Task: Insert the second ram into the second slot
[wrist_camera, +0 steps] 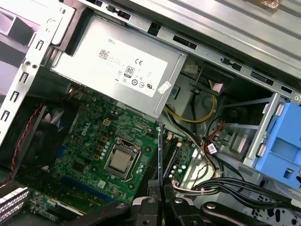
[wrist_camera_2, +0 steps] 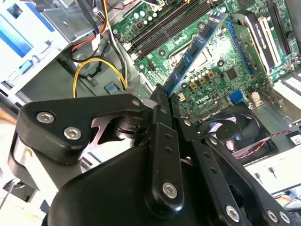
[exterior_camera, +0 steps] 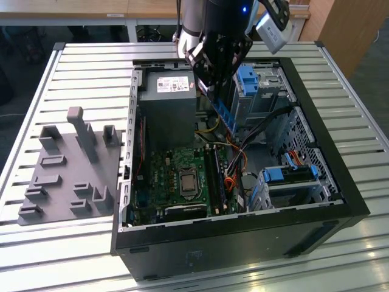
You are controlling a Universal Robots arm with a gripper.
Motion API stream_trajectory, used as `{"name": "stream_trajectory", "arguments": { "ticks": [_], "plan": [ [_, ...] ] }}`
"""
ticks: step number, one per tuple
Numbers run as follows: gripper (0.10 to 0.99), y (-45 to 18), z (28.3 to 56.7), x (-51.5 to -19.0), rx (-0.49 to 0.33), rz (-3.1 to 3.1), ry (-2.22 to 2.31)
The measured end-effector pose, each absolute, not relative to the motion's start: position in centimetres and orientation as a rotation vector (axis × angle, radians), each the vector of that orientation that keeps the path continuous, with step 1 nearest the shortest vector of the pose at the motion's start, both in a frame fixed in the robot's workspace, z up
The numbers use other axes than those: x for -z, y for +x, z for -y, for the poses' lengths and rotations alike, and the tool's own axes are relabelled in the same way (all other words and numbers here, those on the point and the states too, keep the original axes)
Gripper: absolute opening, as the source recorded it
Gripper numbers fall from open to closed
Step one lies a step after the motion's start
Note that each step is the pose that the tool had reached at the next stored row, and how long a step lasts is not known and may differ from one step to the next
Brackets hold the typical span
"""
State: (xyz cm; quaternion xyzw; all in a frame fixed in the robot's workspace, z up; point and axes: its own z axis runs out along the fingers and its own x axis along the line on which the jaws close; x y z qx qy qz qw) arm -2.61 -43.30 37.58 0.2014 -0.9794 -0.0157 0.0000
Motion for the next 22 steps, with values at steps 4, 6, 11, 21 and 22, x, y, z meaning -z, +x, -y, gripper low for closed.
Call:
{"name": "stream_trajectory", "arguments": {
  "ticks": [4,6,11,21,22],
  "plan": [
    [0.137,-2.61,43.3,-37.57,0.049,3.095,0.542],
    [0.137,-2.61,43.3,-37.56,0.049,3.105,0.486],
    [0.137,-2.61,43.3,-37.55,0.049,3.122,0.37],
    [0.137,-2.61,43.3,-37.54,0.049,3.14,0.188],
    [0.137,-2.61,43.3,-37.54,0.049,3.141,0.171]
  ]
}}
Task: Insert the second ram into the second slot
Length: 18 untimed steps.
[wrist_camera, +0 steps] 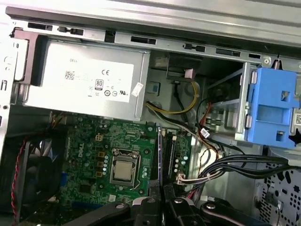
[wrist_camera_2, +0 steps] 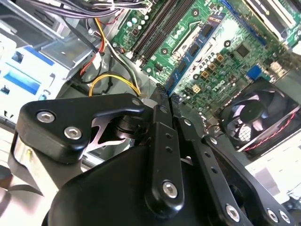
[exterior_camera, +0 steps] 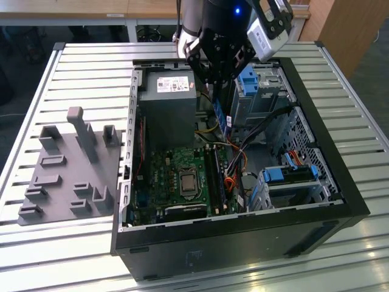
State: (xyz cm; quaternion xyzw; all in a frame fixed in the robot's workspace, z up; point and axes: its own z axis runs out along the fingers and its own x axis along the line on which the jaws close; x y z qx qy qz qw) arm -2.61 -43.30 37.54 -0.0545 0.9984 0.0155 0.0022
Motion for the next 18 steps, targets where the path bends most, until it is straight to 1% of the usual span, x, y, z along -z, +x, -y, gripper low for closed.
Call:
{"name": "stream_trajectory", "arguments": {
  "ticks": [18],
  "plan": [
    [0.137,-2.61,43.3,-37.5,-0.048,-3.133,0.098]
  ]
}}
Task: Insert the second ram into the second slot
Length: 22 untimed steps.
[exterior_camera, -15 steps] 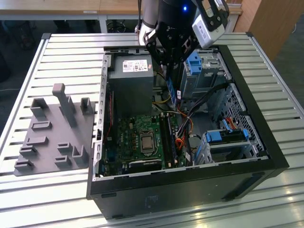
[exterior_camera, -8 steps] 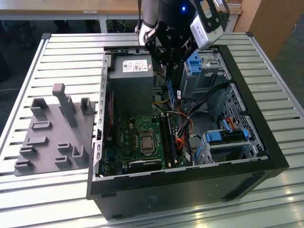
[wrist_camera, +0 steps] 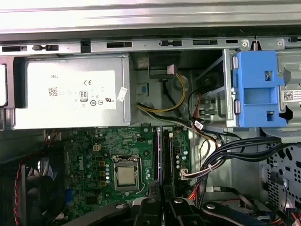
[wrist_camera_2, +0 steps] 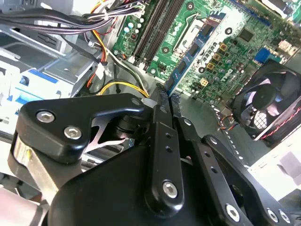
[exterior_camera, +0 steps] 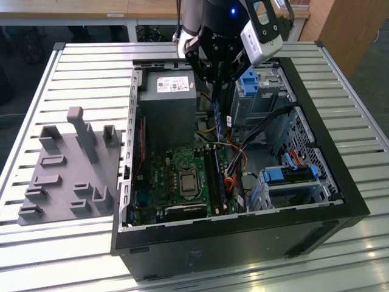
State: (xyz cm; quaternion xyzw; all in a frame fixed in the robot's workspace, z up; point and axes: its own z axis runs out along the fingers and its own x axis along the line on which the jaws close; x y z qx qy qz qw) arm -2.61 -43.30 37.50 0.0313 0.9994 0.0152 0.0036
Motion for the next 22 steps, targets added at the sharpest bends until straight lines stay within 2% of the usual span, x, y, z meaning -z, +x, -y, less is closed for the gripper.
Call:
{"name": "stream_trajectory", "arguments": {
  "ticks": [8,22],
  "plan": [
    [0.137,-2.6,43.3,-37.2,-0.048,-3.129,0.169],
    [0.137,-2.6,43.4,-36.2,-0.048,-3.135,-0.002]
  ]
}}
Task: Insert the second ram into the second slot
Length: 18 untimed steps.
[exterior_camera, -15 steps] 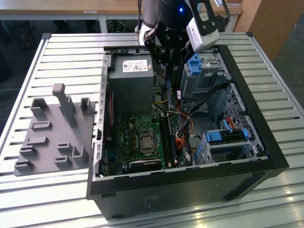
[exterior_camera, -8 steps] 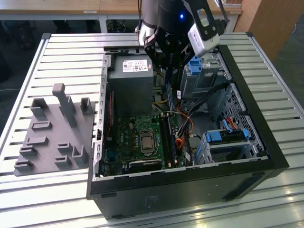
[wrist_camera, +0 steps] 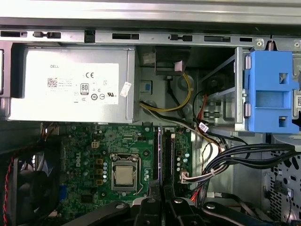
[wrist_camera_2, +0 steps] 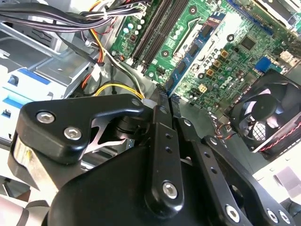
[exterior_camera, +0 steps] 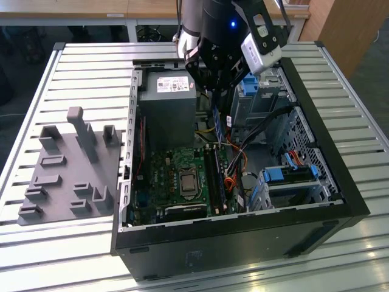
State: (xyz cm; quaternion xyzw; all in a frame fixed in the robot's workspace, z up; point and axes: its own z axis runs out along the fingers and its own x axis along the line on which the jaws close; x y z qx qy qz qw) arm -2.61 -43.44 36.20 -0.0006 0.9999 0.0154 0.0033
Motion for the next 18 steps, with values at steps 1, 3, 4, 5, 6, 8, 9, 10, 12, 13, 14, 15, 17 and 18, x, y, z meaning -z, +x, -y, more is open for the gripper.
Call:
{"name": "stream_trajectory", "arguments": {
  "ticks": [1,3,4,5,6,8,9,10,12,13,14,15,17,18],
  "plan": [
    [0.137,-2.6,43.4,-36.2,-0.048,-3.135,-0.002],
    [0.137,-2.6,43.5,-36.1,-0.048,-3.135,-0.003],
    [0.137,-2.6,43.5,-36.1,-0.048,-3.135,-0.003],
    [0.137,-2.6,43.5,-36.0,-0.048,-3.135,-0.004],
    [0.137,-2.6,43.5,-36.0,-0.048,-3.135,-0.005],
    [0.137,-2.6,43.6,-35.9,-0.048,-3.135,-0.006],
    [0.137,-2.6,43.6,-35.9,-0.048,-3.135,-0.008],
    [0.137,-2.6,43.6,-35.8,-0.048,-3.135,-0.01],
    [0.137,-2.6,43.6,-35.7,-0.047,-3.135,-0.022],
    [0.137,-2.6,43.7,-35.6,-0.046,-3.135,-0.031],
    [0.137,-2.6,43.7,-35.5,-0.046,-3.135,-0.042],
    [0.137,-2.6,43.7,-35.4,-0.045,-3.135,-0.049],
    [0.137,-2.6,43.7,-35.2,-0.045,-3.135,-0.053],
    [0.137,-2.6,43.7,-35.1,-0.045,-3.135,-0.055]
  ]
}}
